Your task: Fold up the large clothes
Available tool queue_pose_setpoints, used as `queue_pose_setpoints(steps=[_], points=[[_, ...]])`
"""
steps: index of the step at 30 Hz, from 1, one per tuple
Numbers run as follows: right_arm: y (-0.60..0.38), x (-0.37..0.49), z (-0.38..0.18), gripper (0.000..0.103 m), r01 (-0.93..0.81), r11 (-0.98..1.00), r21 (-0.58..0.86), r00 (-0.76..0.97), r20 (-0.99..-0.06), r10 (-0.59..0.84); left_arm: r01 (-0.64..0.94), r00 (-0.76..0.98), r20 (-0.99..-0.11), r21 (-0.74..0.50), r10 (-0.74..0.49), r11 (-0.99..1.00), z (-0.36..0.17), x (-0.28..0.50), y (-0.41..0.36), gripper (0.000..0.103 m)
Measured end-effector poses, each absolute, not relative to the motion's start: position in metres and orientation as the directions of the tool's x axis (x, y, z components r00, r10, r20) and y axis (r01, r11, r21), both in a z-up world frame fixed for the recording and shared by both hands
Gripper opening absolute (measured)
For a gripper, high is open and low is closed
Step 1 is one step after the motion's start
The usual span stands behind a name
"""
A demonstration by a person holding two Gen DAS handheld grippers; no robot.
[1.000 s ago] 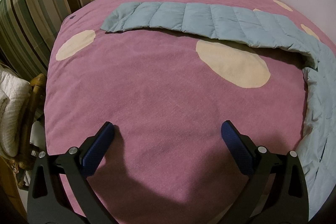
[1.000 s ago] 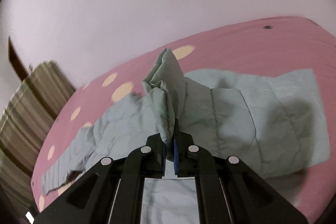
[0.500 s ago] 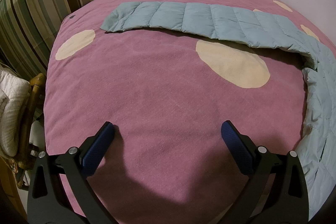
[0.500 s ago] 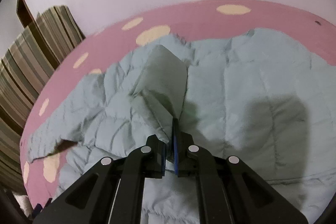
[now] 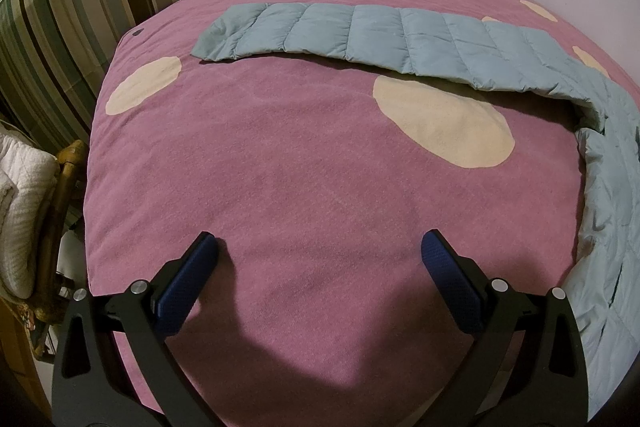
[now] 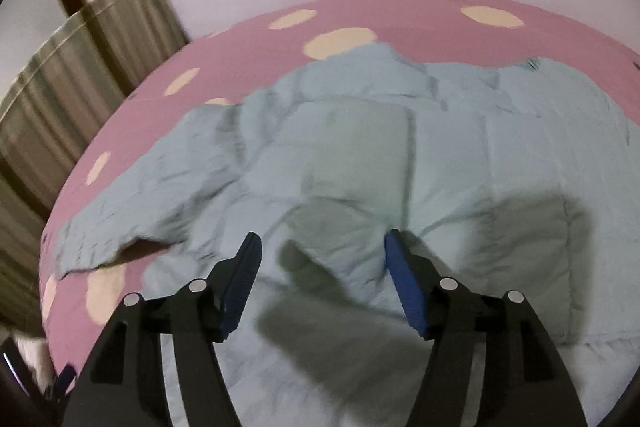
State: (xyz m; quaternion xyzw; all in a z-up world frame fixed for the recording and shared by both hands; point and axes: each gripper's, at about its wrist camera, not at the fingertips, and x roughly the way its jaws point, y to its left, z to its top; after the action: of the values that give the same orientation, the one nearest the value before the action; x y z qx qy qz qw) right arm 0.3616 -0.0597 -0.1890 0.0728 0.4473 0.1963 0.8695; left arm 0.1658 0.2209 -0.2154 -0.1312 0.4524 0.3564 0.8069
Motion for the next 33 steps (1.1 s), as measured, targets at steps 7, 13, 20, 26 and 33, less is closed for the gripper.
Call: queue_pose_setpoints(steps=[7, 13, 20, 26, 33], points=[[-0.167, 0.331, -0.131, 0.048, -0.192, 0.937, 0.291, 0.672, -0.657, 0.342, -0.694, 0.336, -0.824, 0.111, 0.457, 0.712, -0.215, 0.166, 0.221, 0.101], [-0.318, 0.357, -0.148, 0.045, 0.154, 0.957, 0.245, 0.706, -0.705, 0.067, -0.693, 0.335, -0.824, 0.113, 0.458, 0.712, -0.215, 0.166, 0.221, 0.101], [-0.353, 0.404, -0.206, 0.045, 0.224, 0.959, 0.171, 0.595, -0.804, 0.005, -0.693, 0.331, -0.823, 0.121, 0.462, 0.711, -0.215, 0.167, 0.22, 0.101], [-0.345, 0.417, -0.227, 0.045, 0.207, 0.972, 0.111, 0.547, -0.837, -0.02, -0.691, 0.324, -0.822, 0.133, 0.468, 0.711, -0.216, 0.167, 0.222, 0.101], [-0.338, 0.387, -0.186, 0.047, 0.234, 0.955, 0.183, 0.611, -0.792, 0.002, -0.691, 0.324, -0.822, 0.132, 0.468, 0.711, -0.215, 0.168, 0.22, 0.101]])
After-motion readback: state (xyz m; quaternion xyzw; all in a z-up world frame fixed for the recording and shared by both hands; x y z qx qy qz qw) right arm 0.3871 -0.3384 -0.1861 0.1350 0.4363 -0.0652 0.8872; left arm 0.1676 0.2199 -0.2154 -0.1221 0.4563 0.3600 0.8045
